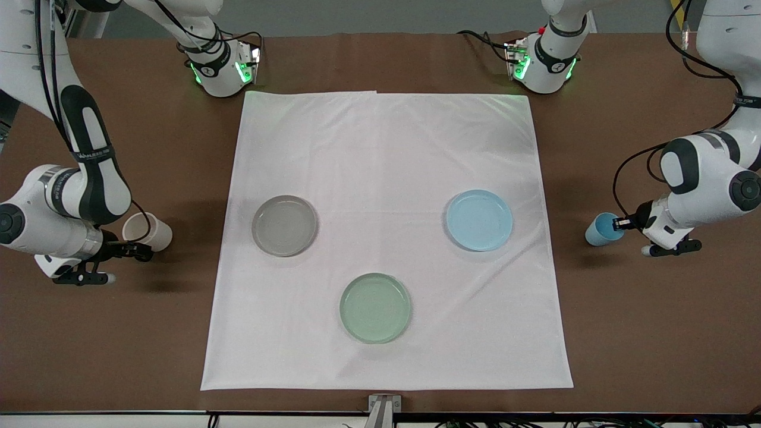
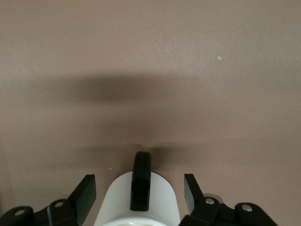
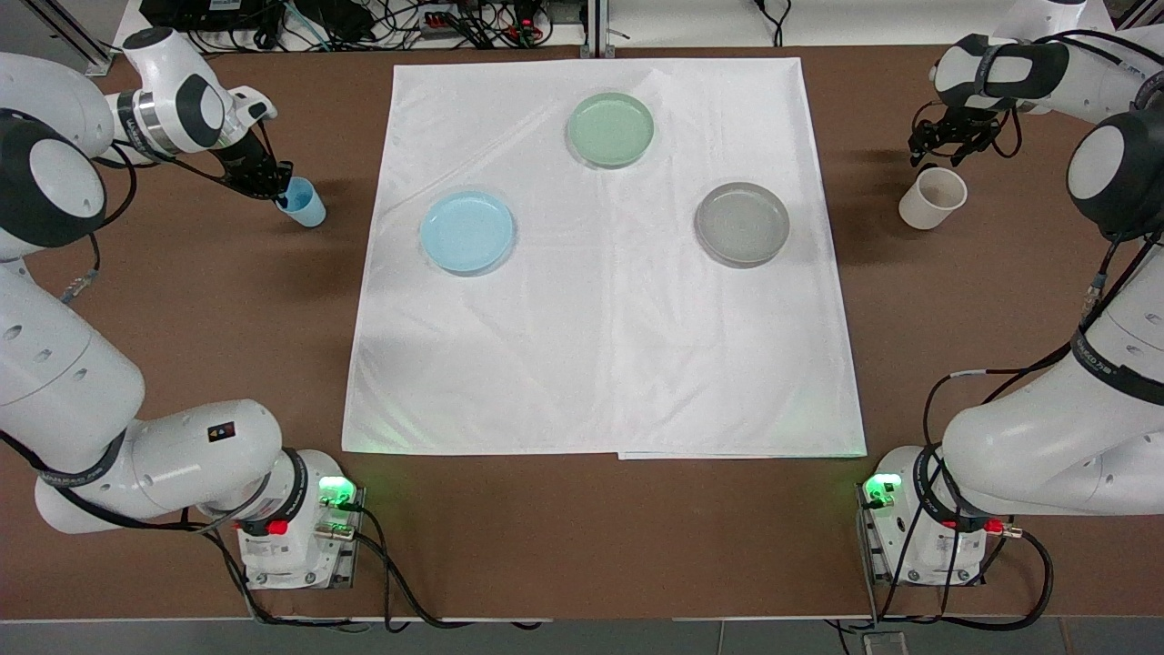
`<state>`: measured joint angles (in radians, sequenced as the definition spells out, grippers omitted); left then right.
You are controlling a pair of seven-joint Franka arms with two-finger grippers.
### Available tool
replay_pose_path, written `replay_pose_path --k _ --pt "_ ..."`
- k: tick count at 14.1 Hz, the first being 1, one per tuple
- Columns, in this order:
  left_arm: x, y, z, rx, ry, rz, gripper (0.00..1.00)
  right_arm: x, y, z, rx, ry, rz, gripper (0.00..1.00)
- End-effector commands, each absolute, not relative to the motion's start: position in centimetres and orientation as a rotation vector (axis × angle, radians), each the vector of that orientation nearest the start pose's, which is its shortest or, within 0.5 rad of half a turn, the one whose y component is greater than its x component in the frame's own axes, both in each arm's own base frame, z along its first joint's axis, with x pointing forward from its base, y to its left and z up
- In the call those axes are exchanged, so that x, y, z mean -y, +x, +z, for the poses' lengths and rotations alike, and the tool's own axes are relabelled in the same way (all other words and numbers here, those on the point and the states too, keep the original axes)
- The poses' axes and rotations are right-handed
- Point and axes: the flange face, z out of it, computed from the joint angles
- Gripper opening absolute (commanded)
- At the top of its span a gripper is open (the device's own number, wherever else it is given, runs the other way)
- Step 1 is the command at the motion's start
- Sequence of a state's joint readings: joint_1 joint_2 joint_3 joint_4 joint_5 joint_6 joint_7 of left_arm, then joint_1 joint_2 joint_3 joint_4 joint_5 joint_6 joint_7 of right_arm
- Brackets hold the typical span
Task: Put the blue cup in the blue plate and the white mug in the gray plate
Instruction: 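Grasp the white mug with the right gripper while the left gripper grasps the cup, then carry the blue cup onto the blue plate with the left gripper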
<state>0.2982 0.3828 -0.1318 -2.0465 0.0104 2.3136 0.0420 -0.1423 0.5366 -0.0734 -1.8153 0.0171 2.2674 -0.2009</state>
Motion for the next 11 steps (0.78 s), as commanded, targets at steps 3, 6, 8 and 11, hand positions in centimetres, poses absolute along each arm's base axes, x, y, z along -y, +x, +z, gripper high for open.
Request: replay_pose_path --k 3,6,8,11 --pt "-4.3 57.4 30.9 0.146 -3.198 0.164 0.0 13.4 62.2 23.2 -0.003 -3.142 0.15 0.65" --pt "3.6 57.0 33.0 0.168 -3.2 0.205 0.0 13.3 62.3 23.4 0.002 -3.143 0.146 0.49" --pt "8.5 56.3 32.4 0.21 -3.202 0.244 0.0 13.3 62.4 23.4 0.002 -3.144 0.141 0.4" --pt "16.1 54.7 31.3 0.371 -3.175 0.302 0.0 13.4 62.3 23.4 -0.006 -3.141 0.14 0.29"
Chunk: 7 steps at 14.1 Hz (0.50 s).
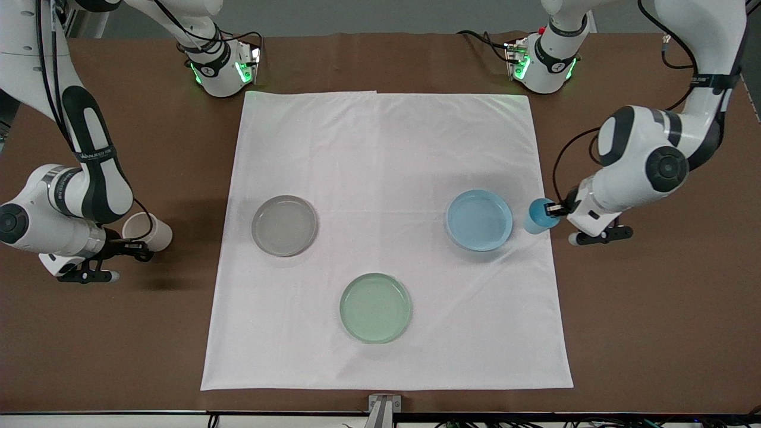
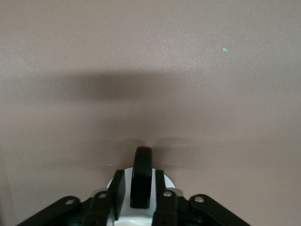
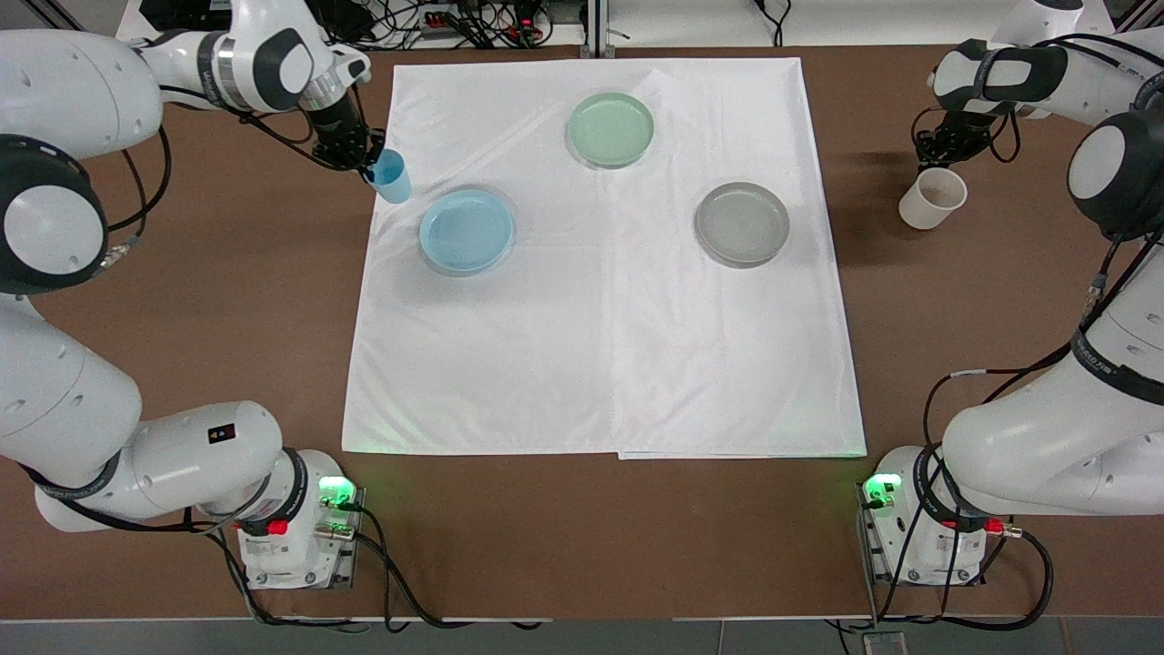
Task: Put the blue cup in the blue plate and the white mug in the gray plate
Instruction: 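Carry the blue cup onto the blue plate with the left gripper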
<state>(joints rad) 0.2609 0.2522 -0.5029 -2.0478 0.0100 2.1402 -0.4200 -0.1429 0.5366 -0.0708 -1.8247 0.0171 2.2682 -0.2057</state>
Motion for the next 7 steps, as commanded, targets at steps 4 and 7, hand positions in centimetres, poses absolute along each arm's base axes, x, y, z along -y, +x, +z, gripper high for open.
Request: replay_pose_path --k 4,7 --pt "22.3 52.8 28.8 0.469 -3.15 0.323 0.0 13.4 62.6 23.8 -0.005 -3.142 0.13 0.09" --pt "22.8 51.4 26.2 0.476 -3.159 0.319 0.0 11.6 62.9 26.7 0.029 -3.137 0.131 0.05"
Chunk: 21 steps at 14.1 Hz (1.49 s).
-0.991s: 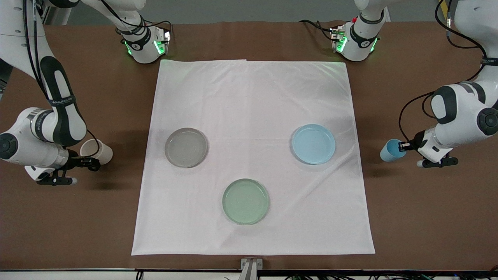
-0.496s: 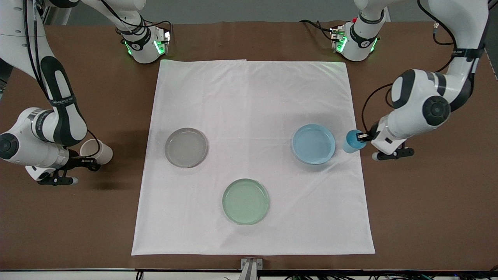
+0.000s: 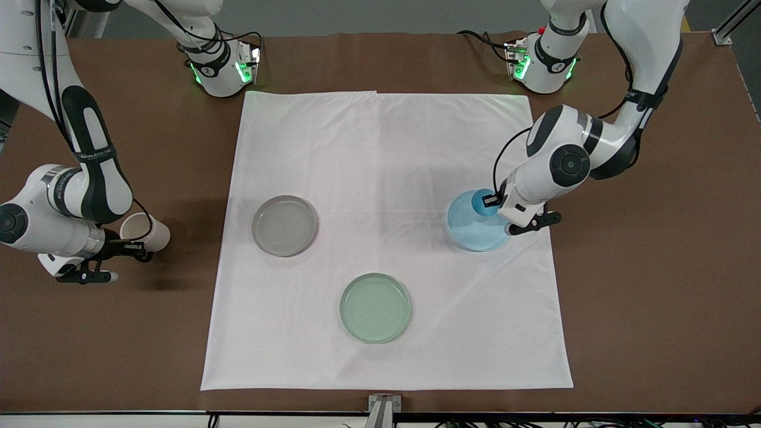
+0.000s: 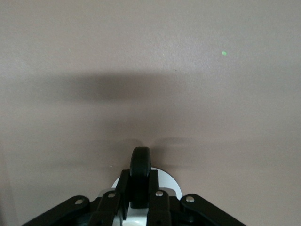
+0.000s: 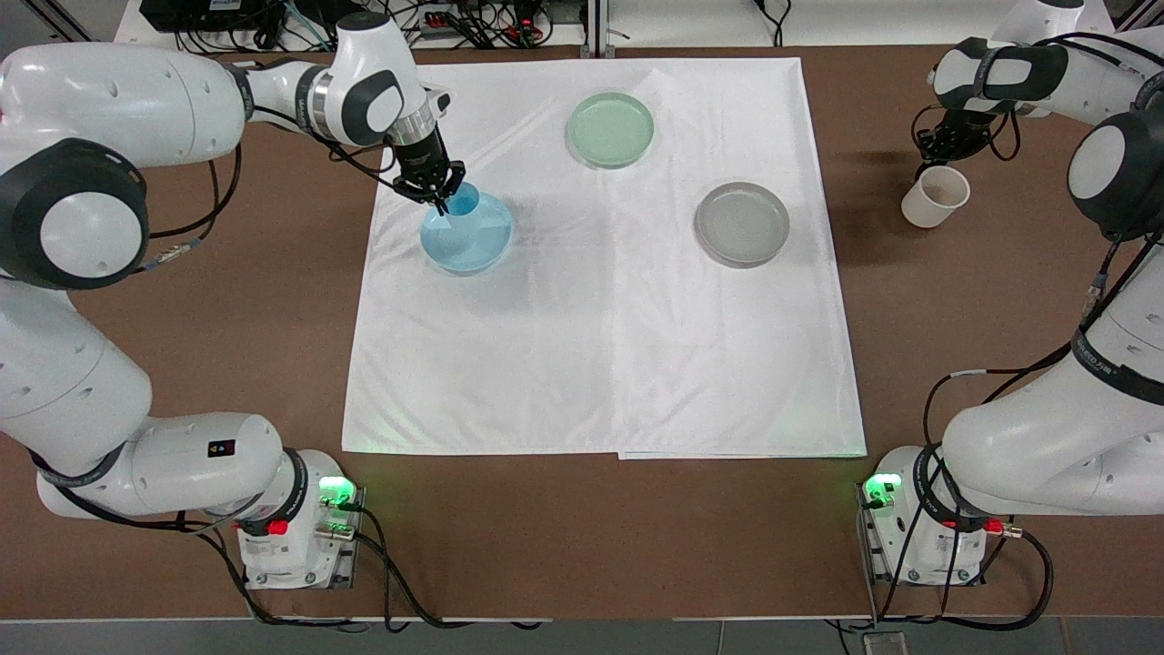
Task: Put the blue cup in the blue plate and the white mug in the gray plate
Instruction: 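Carry the blue cup onto the blue plate with the left gripper, then release the cup and raise the left gripper while the right gripper carries the mug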
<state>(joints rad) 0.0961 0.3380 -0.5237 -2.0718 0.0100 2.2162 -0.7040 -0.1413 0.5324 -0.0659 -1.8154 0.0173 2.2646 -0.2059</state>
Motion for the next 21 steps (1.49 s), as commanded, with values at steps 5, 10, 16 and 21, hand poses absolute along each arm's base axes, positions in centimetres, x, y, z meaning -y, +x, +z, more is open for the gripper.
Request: replay_pose_path --k 5,10,16,21 --pt "22.5 51.4 24.7 0.518 -3.176 0.302 0.58 0.6 63.4 35.0 0.08 -3.125 0.297 0.05" --pt "19.4 54.8 33.5 0.595 -3.144 0.2 1.0 -15.1 61.6 34.5 -0.075 -3.108 0.314 0.05" --pt "13.1 59.8 51.0 0.572 -3.164 0.048 1.0 -22.3 60.6 29.5 0.025 -3.082 0.251 0.06" --pt "1.6 60.1 60.5 0.292 -3.19 0.043 1.0 -24.2 59.9 26.4 -0.037 -3.098 0.261 0.06"
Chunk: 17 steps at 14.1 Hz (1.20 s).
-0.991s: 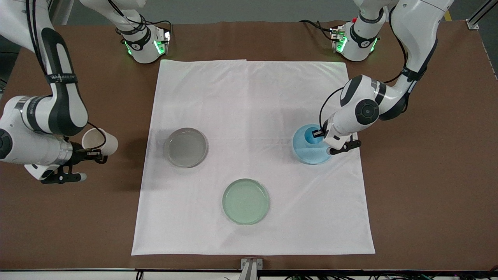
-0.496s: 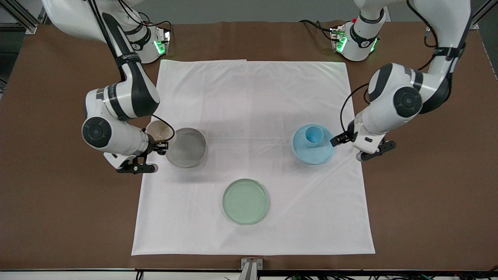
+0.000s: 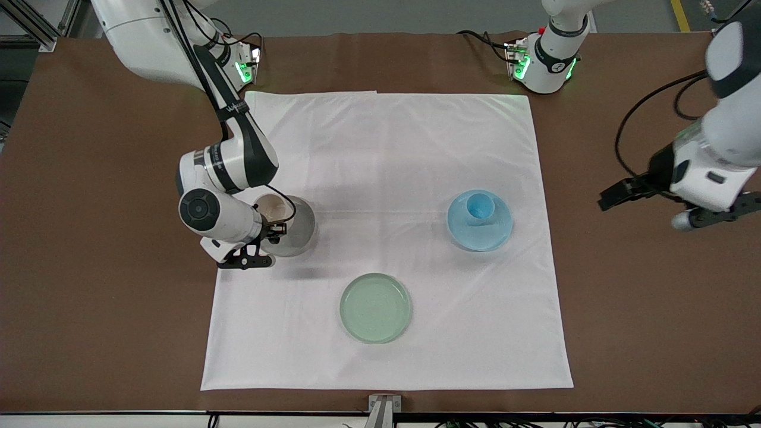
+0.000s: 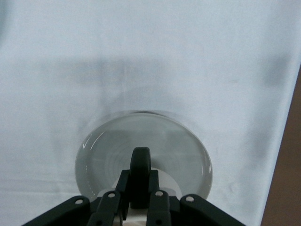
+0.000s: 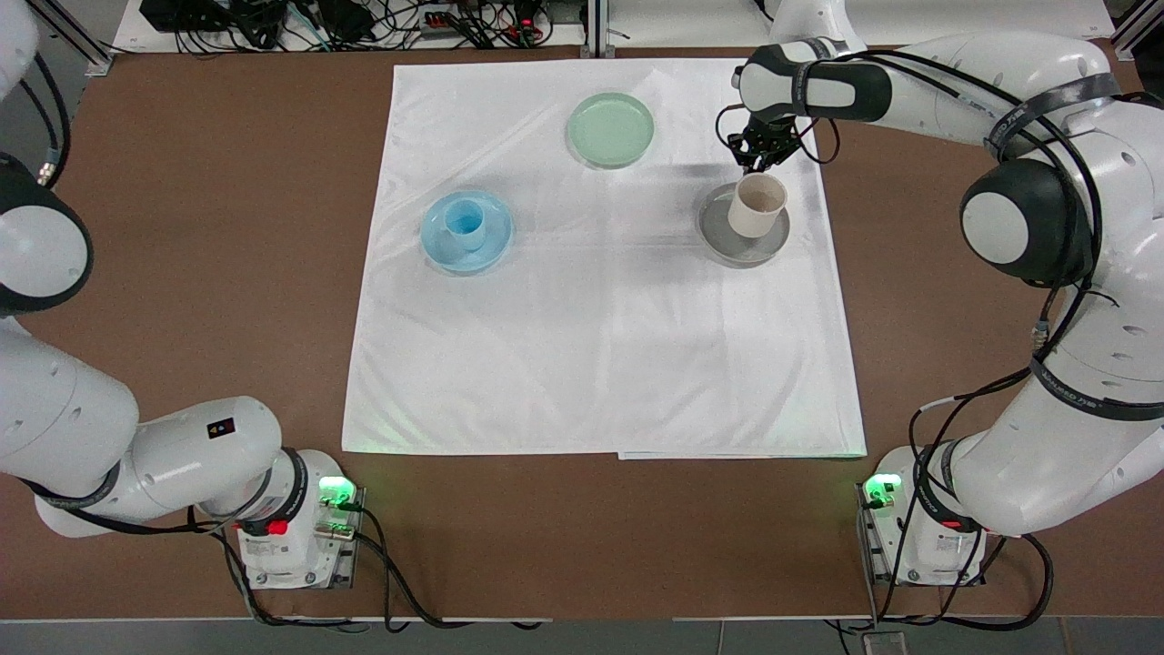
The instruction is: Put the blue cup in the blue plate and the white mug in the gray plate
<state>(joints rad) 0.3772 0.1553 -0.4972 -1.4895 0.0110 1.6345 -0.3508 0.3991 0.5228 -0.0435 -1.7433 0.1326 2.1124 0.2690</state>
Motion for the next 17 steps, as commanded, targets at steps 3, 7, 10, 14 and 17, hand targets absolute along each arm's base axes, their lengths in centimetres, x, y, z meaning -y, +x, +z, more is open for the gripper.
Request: replay_pose_path --k 3,7,10,14,17 --pt "1.6 57.7 63.6 0.249 -3.158 0.032 1.0 -25.0 59.8 25.7 -0.063 -3.101 0.244 0.06" --pt "1.8 56.8 64.6 0.185 -3.09 0.027 1.0 -24.8 60.2 24.0 -0.069 -3.105 0.215 0.06" --pt "4.5 55.0 66.4 0.109 -3.07 -0.018 1.0 -24.4 60.4 23.7 -0.079 -3.107 0.211 0.07" --pt "2.8 53.9 65.5 0.088 -3.066 0.025 1.0 -24.5 60.2 23.8 -0.094 -3.11 0.23 0.76" --pt "2.7 52.4 64.8 0.089 -3.085 0.057 1.0 -23.9 59.5 29.1 -0.141 -3.116 0.297 1.0"
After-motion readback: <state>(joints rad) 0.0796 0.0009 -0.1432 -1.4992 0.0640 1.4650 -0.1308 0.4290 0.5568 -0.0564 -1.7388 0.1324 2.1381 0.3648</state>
